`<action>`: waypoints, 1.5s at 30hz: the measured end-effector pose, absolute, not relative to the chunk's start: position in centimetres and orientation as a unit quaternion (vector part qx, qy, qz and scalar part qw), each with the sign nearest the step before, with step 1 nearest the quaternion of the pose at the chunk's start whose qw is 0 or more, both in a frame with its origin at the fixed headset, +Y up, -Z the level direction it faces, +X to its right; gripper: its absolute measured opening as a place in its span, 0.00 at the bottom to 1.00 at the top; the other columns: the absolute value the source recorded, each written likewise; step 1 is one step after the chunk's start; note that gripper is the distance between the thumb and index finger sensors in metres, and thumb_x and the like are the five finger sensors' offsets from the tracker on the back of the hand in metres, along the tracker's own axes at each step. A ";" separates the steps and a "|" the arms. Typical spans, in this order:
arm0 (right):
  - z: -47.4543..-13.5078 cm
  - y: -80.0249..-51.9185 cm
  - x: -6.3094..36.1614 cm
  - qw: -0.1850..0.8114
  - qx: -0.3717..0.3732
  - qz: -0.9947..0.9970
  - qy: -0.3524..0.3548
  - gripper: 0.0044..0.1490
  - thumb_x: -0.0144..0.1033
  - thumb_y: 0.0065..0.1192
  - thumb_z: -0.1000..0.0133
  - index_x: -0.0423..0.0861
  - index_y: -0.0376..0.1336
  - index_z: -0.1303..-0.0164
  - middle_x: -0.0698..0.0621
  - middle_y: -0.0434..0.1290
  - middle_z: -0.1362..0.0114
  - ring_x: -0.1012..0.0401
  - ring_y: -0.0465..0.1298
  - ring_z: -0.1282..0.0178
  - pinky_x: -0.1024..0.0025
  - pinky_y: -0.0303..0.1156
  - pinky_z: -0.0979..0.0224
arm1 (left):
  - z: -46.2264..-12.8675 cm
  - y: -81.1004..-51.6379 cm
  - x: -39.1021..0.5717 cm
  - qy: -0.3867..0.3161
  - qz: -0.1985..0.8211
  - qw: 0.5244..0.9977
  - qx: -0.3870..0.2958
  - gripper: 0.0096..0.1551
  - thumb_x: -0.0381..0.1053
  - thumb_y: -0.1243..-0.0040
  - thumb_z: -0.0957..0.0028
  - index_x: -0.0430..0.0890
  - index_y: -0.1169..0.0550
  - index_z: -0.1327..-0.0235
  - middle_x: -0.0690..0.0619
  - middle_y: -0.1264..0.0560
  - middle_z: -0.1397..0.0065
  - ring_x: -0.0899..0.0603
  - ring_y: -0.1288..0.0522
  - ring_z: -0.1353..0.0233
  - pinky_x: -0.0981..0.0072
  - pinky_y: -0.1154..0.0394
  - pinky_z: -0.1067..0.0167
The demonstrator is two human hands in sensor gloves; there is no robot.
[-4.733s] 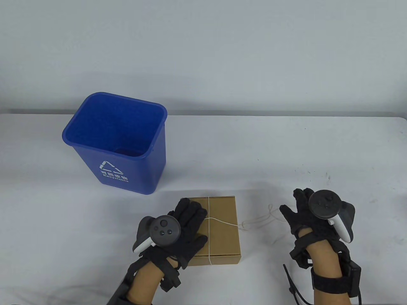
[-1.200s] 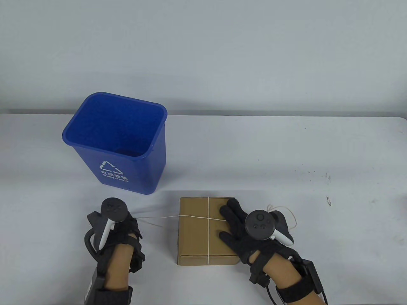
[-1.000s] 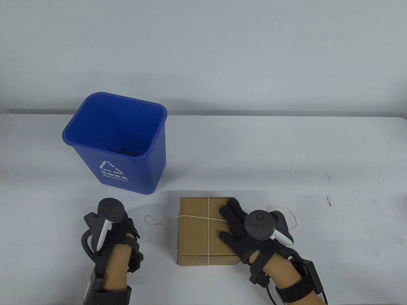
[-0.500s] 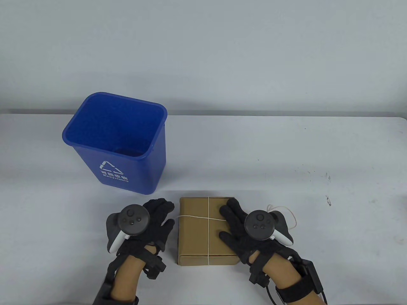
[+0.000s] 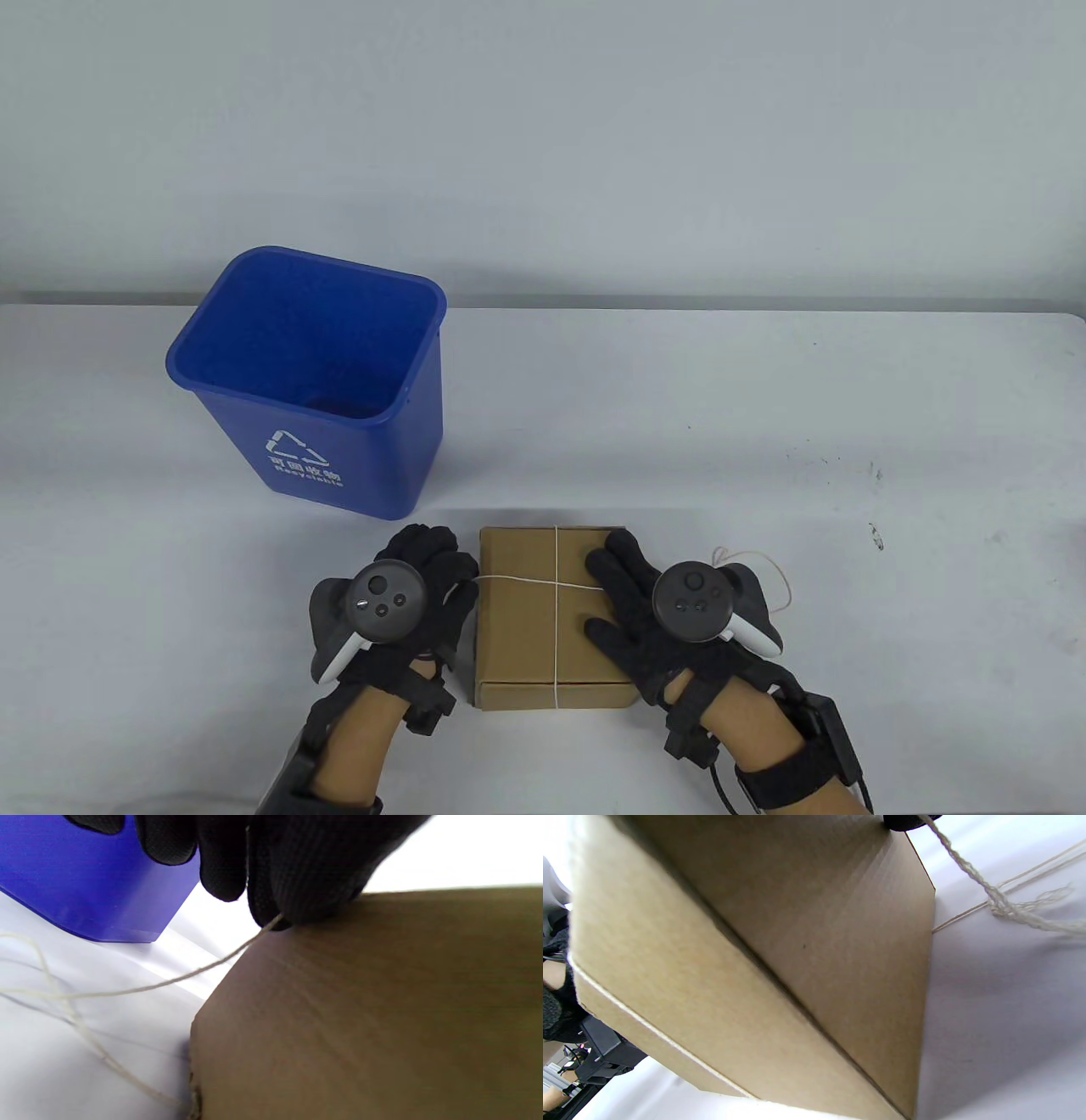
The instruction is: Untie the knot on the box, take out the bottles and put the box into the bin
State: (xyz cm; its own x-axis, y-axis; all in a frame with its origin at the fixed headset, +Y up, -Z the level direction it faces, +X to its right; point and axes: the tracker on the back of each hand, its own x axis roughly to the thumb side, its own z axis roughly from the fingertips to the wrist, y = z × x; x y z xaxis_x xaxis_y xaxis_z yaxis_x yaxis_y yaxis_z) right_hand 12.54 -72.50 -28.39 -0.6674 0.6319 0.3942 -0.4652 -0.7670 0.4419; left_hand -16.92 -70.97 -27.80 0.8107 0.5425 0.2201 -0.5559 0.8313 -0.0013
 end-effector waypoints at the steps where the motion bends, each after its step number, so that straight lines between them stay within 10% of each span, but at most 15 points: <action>1: -28.4 -72.5 12.5 0.305 0.271 0.900 0.154 0.50 0.59 0.41 0.43 0.48 0.31 0.20 0.49 0.21 0.19 0.28 0.44 0.21 0.27 0.44 0.28 | -27.8 -71.0 -17.0 -0.104 0.286 0.952 0.028 0.23 0.48 0.34 0.47 0.42 0.20 0.40 0.42 0.35 0.21 0.24 0.44 0.19 0.22 0.47 0.28; 35: -28.4 -72.5 12.6 0.305 0.270 0.900 0.154 0.50 0.59 0.41 0.43 0.48 0.31 0.20 0.49 0.21 0.19 0.28 0.44 0.21 0.27 0.44 0.28 | -29.1 -73.3 -25.2 0.191 0.188 0.961 -0.074 0.24 0.45 0.35 0.47 0.38 0.20 0.40 0.37 0.37 0.21 0.22 0.46 0.20 0.24 0.48 0.29; 45: -28.4 -72.5 12.6 0.306 0.270 0.900 0.154 0.50 0.59 0.41 0.43 0.48 0.31 0.20 0.49 0.21 0.19 0.28 0.44 0.21 0.27 0.44 0.28 | -28.4 -71.8 -25.1 0.183 0.217 0.958 -0.050 0.33 0.38 0.42 0.48 0.40 0.29 0.25 0.39 0.41 0.18 0.22 0.49 0.18 0.23 0.50 0.28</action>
State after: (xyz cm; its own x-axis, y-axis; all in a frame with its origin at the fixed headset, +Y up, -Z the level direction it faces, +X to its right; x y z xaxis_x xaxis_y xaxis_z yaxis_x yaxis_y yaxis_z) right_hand 12.57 -72.54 -28.36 -0.6673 0.6332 0.3922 -0.4666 -0.7658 0.4425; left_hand -25.11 -71.77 -28.37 0.8390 0.3979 -0.3712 -0.4342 0.9007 -0.0159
